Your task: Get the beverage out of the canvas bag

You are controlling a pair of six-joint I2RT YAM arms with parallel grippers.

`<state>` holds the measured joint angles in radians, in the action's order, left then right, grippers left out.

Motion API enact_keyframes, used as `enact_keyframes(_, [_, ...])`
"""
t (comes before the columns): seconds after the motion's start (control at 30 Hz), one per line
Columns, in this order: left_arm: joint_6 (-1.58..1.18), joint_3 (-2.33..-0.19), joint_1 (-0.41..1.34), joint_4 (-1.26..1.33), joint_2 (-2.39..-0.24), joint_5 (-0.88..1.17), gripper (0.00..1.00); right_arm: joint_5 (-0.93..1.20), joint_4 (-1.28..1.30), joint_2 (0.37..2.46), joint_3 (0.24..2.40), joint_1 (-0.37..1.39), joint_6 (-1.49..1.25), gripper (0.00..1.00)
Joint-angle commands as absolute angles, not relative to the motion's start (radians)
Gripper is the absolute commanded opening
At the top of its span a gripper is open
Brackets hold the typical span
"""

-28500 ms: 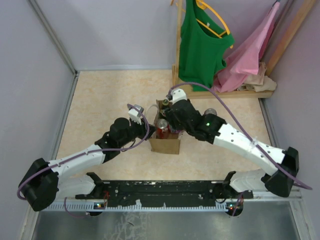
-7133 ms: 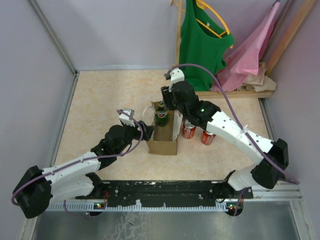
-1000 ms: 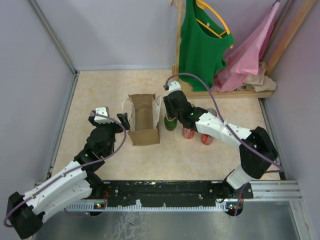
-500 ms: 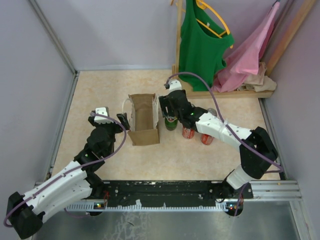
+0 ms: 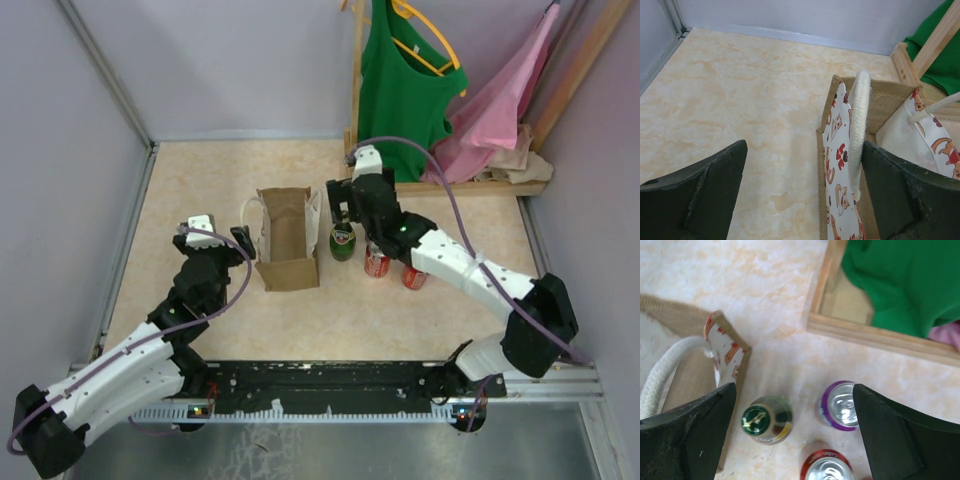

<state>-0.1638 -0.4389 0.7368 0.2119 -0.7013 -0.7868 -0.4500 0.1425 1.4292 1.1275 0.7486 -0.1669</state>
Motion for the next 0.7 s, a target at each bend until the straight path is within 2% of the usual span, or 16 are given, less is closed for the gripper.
enact_keyframes(0.0, [-0.148, -0.471, 0.732, 0.193, -0.687, -0.849, 1.00, -0.543, 0.118, 1.305, 1.138, 0.676, -0.163, 0.99])
enact_keyframes(0.33, [-0.137, -0.488, 0.732, 0.179, -0.681, -0.868, 1.00, -0.614, 0.180, 1.026, 0.918, 0.339, -0.332, 0.99])
enact_keyframes(0.53, [-0.129, -0.469, 0.732, 0.171, -0.636, -0.900, 1.00, -0.727, 0.364, 0.843, 0.803, 0.178, -0.575, 0.99])
enact_keyframes(0.67, [-0.131, -0.463, 0.732, 0.153, -0.589, -0.915, 1.00, -0.776, 0.457, 0.749, 0.756, 0.137, -0.619, 0.99])
